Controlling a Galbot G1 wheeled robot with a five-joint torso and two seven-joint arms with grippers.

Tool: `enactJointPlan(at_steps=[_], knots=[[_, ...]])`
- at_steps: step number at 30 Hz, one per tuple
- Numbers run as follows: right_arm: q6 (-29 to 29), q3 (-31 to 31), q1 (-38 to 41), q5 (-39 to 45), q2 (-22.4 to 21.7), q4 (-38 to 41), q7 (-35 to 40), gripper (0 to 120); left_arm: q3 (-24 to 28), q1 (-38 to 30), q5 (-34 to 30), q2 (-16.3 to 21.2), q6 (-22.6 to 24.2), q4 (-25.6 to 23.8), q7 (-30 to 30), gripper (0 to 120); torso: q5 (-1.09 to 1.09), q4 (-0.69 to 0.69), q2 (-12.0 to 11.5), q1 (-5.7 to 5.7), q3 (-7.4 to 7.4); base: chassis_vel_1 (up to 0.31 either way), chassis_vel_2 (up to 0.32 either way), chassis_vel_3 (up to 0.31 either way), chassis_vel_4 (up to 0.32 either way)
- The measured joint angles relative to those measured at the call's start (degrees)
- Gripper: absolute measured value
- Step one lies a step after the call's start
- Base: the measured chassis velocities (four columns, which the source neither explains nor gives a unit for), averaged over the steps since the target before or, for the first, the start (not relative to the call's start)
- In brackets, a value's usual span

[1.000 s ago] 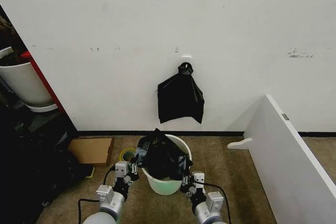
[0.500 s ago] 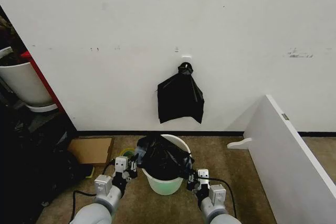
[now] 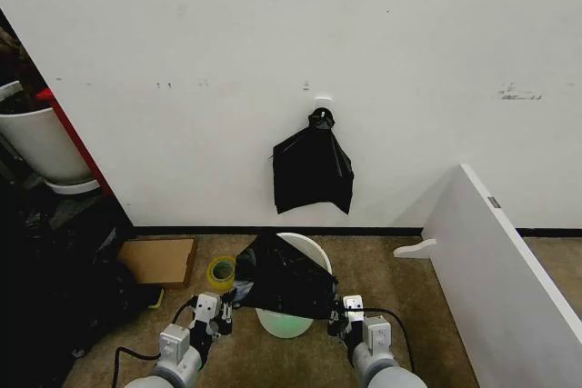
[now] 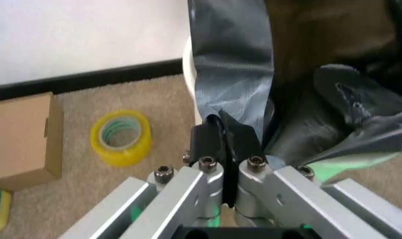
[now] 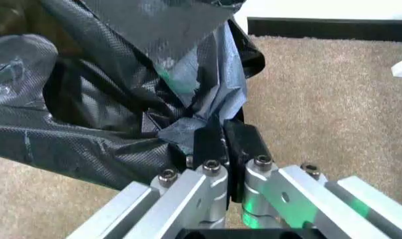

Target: Place the garbage bag over the trash bin.

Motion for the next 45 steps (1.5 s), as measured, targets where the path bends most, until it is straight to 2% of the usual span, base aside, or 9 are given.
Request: enactJointPlan(at_steps=[20, 38, 45], knots=[[-12.2, -0.5, 3.4, 2.0, -2.4, -0.3, -0.1, 0, -0.1, 2.9, -0.2, 2.5, 3.0, -0.1, 0.6, 0, 0.0, 0.0, 0.0, 0.0, 0.0, 0.0, 0.0, 0.0, 0.0], [-14.0, -1.8, 6.6, 0.7, -2.1, -4.6, -0.4, 0, 1.4, -0.9, 0.0, 2.7, 6.0, 3.0, 0.3, 0, 0.0, 0.0, 0.0, 0.0, 0.0, 0.0, 0.0, 0.0, 0.0], [-14.0, -2.2, 9.2, 0.6, -1.6, -7.7, -0.5, 0, 2.0, -3.9, 0.2, 1.6, 6.7, 5.4, -0.5, 0, 0.0, 0.0, 0.0, 0.0, 0.0, 0.0, 0.0, 0.0, 0.0]])
